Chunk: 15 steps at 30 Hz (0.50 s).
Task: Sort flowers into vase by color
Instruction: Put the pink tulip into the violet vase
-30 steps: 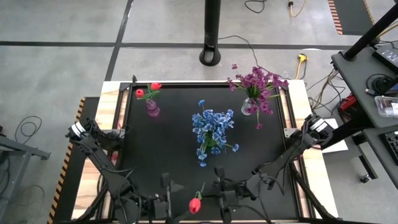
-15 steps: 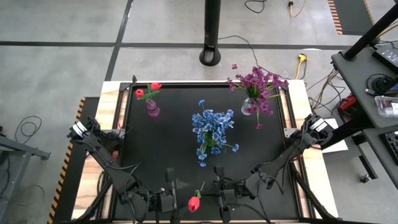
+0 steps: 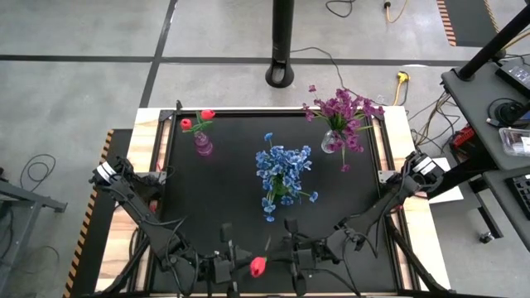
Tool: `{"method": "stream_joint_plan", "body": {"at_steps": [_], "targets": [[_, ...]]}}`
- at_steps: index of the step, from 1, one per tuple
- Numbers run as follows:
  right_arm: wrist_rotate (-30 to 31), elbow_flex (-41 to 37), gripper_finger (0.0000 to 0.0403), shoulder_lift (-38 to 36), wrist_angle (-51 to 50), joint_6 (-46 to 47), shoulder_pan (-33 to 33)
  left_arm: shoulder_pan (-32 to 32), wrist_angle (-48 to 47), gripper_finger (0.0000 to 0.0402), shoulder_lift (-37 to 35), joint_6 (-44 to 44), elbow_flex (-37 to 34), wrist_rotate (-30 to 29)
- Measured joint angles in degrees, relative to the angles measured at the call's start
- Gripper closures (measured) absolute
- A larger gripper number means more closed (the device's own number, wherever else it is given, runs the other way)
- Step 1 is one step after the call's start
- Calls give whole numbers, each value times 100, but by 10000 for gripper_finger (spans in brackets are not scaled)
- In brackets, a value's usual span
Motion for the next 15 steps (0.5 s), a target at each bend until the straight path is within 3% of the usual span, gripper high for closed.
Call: {"method": "stream_joint_plan", "body": {"at_steps": [8, 15], "targets": [[73, 231, 223, -33, -418, 149, 42, -14, -29, 393, 0, 239, 93, -316], [480, 774, 188, -235, -1773, 576, 162, -168, -920, 398, -228, 560, 669, -1177]]}}
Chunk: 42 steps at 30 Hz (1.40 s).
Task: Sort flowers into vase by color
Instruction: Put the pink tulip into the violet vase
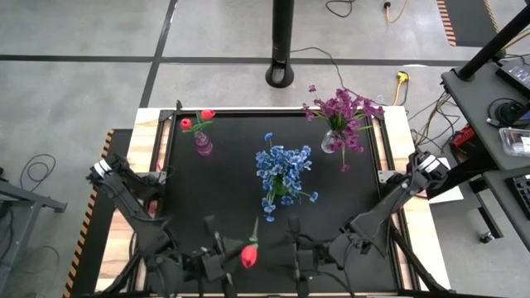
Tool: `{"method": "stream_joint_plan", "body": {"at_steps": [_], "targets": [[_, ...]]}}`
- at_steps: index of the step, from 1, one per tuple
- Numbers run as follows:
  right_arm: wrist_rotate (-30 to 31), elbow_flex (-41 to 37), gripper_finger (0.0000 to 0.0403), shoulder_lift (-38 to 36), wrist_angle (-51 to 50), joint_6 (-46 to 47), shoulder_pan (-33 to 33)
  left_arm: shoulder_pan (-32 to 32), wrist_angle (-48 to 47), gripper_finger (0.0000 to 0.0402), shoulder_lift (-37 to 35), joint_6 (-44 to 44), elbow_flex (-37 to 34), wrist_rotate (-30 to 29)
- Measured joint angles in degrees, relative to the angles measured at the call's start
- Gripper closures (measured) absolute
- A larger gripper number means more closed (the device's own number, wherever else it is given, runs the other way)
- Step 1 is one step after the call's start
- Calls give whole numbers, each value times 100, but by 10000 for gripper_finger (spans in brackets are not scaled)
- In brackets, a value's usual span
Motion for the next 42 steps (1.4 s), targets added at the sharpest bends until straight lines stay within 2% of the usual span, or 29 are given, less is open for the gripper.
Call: {"method": "stream_joint_plan", "body": {"at_steps": [6, 14, 19, 23, 27, 32, 38, 42], "targets": [[4, 444, 186, -85, -1061, 327, 32, -50, -1779, 399, -299, -79, 906, -632], [108, 829, 186, -212, -1968, 443, 32, 176, -3989, 399, -701, -258, 2251, -680], [111, 829, 186, -366, -2156, 438, 30, 583, -5382, 399, -1056, -412, 2945, -674], [110, 829, 186, -385, -2182, 439, 30, 1055, -6365, 400, -1390, -605, 3202, -671], [110, 829, 186, -385, -2205, 437, 15, 1615, -6433, 400, -1875, -208, 3284, -517], [111, 827, 186, -385, -2227, 469, -37, 2697, -6330, 400, -2525, -109, 3184, 435], [112, 825, 186, -385, -2270, 480, -88, 4273, -5620, 400, -3057, -112, 2690, 1647], [111, 825, 186, -383, -2268, 493, -88, 5201, -5278, 400, -3245, -68, 2238, 1942]]}}
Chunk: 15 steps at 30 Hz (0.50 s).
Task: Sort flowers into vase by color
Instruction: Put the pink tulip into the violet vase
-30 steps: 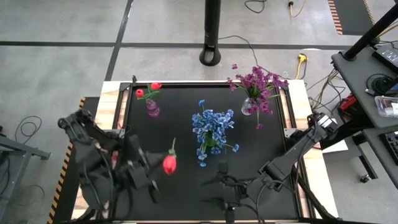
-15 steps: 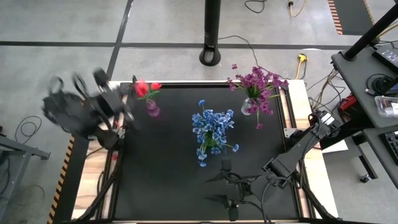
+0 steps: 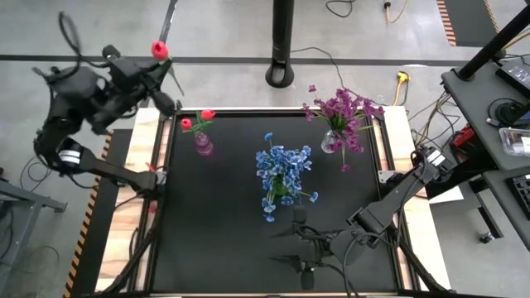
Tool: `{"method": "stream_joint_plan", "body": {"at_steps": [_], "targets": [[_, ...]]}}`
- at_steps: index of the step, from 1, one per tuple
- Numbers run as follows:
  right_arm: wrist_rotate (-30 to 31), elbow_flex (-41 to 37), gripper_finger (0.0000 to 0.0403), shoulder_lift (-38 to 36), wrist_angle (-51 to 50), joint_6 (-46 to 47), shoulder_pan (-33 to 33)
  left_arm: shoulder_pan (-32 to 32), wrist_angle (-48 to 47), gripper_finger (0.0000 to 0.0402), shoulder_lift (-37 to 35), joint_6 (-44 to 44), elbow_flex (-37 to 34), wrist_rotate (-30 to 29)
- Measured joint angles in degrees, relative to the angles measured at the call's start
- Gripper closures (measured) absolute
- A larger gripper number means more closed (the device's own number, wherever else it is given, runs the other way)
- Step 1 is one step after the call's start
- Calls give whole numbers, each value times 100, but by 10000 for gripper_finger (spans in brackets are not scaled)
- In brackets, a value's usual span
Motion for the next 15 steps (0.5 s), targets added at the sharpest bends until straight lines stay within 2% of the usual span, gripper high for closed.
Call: {"method": "stream_joint_plan", "body": {"at_steps": [5, 9, 13, 15], "targets": [[-1, 0, 186, 0, -47, 51, 0, 991, 441, 400, -215, -75, -743, 866], [-3, -16, 186, 2, -54, 158, 0, 1714, 918, 400, -409, -62, -1300, 1327], [-3, -54, 186, 4, -59, 246, 0, 2356, 1214, 400, -607, -325, -1806, 2245], [-3, -74, 186, 4, -50, 251, 0, 2623, 1303, 400, -704, -414, -2047, 2442]]}}
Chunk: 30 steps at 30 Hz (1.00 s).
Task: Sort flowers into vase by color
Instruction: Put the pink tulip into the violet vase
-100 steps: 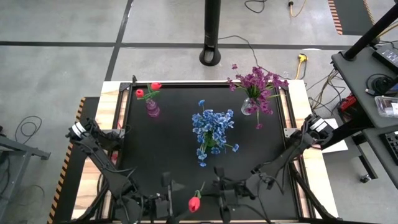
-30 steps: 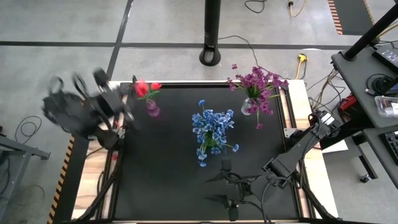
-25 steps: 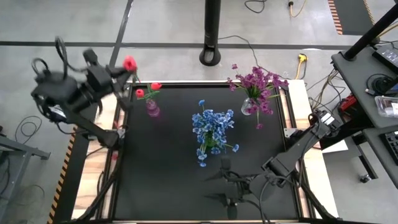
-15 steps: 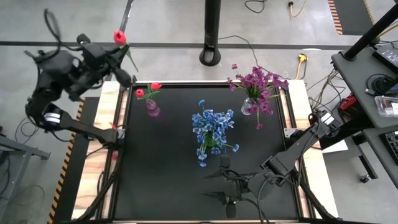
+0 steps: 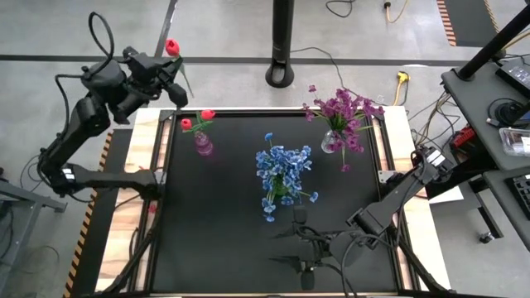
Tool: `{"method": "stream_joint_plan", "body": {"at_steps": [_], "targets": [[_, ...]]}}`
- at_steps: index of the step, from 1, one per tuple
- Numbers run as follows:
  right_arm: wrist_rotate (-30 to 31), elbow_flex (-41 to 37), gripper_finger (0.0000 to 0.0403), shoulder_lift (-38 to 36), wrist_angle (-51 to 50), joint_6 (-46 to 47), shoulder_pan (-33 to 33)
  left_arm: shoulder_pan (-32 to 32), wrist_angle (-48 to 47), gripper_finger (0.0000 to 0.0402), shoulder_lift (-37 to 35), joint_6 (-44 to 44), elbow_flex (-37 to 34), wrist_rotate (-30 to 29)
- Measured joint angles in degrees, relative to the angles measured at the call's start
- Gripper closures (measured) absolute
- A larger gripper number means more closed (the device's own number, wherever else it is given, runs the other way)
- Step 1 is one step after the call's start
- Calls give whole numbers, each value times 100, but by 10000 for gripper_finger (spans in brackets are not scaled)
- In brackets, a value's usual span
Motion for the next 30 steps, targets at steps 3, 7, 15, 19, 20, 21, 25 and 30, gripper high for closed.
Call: {"method": "stream_joint_plan", "body": {"at_steps": [3, 7, 15, 19, 20, 21, 25, 30], "targets": [[0, -42, 186, 1, 2, 45, 0, 303, 12, 400, -119, -94, -354, 133], [1, -90, 186, 4, 9, 77, 0, 646, 162, 400, -260, -264, -812, 419], [0, -123, 186, 4, 13, 180, 0, 1196, 468, 400, -469, -989, -1492, 868], [0, -131, 186, 4, 11, 215, 0, 1362, 481, 400, -562, -1234, -1739, 849], [0, -138, 186, 4, 15, 221, 0, 1386, 479, 400, -592, -1281, -1798, 852], [0, -147, 186, 4, 13, 222, 0, 1409, 454, 400, -612, -1314, -1848, 852], [2, -173, 186, 7, 11, 245, 0, 1424, 382, 400, -702, -1435, -2028, 859], [2, -189, 186, 7, 16, 300, 0, 1424, 285, 400, -889, -1560, -2179, 856]]}}
